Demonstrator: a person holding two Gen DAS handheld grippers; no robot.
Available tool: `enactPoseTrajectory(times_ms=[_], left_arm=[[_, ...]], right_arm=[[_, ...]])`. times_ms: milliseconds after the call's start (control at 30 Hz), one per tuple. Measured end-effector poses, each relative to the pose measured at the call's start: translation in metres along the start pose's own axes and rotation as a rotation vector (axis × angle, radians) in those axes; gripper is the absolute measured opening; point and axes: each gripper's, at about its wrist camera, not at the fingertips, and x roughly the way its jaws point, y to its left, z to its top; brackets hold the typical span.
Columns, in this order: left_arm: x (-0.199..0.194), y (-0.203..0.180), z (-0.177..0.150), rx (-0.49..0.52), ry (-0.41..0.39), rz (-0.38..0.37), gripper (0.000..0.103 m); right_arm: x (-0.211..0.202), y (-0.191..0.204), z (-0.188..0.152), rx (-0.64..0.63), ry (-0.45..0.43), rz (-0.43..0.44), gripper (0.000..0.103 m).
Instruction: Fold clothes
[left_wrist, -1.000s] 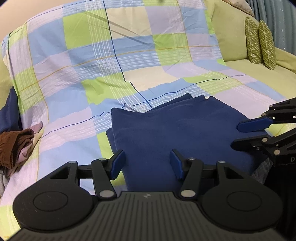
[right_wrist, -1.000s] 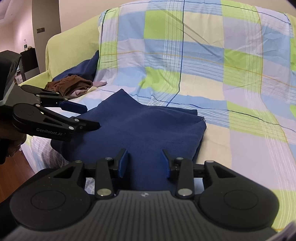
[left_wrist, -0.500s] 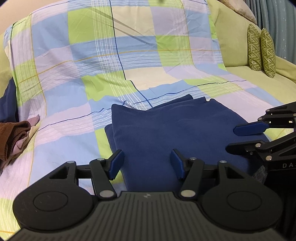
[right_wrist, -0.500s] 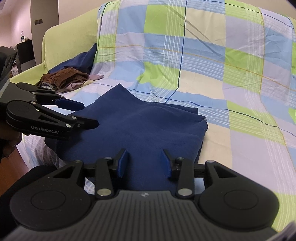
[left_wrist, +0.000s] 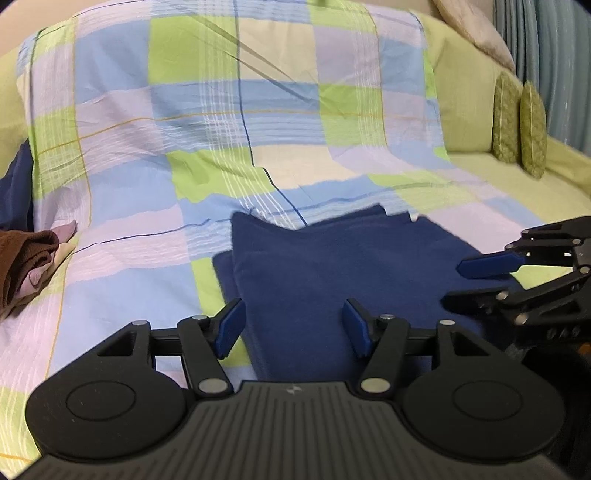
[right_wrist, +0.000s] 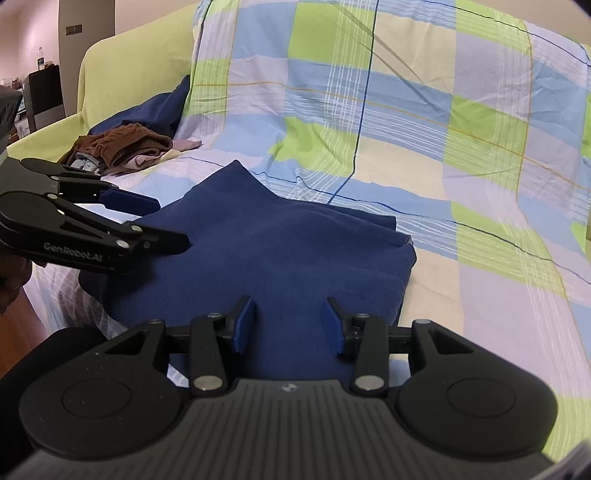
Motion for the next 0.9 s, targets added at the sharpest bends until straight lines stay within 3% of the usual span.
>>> enactPoseTrajectory(times_ms=[233,367,533,667,767,800,900], left_arm=[[0.011,0.044,0.028,-0.044,0.021,-0.083,0.061],[0.044,0.060,0.045,-0.085,0.064,-0.196,0.061],[0.096,0.079,0.051,-0.143,0.152,-0.287,0.059],[0.119,0.092,0.048,-0.214,0.166,-0.427,0.040],[0.125,0.094,0.043,-0.232,0.155,-0.465,0.029],[0.121,0.094,0.043,-0.230,0.130,-0.472,0.021],[0.107,0.095,0.041,-0.226,0.055,-0.492,0.010]], right_arm=[[-0.012,-0.045,0.006,0.182,-0.051,0.014,0.042],[-0.003,-0.065,0.001,0.233,-0.053,0.037,0.048],[0.022,-0.086,-0.003,0.312,-0.060,0.110,0.048],[0.041,-0.108,-0.005,0.430,-0.078,0.147,0.049],[0.056,-0.117,-0.005,0.454,-0.067,0.160,0.049],[0.066,-0.121,-0.005,0.461,-0.056,0.169,0.049],[0.066,-0.121,0.001,0.451,-0.075,0.168,0.049]])
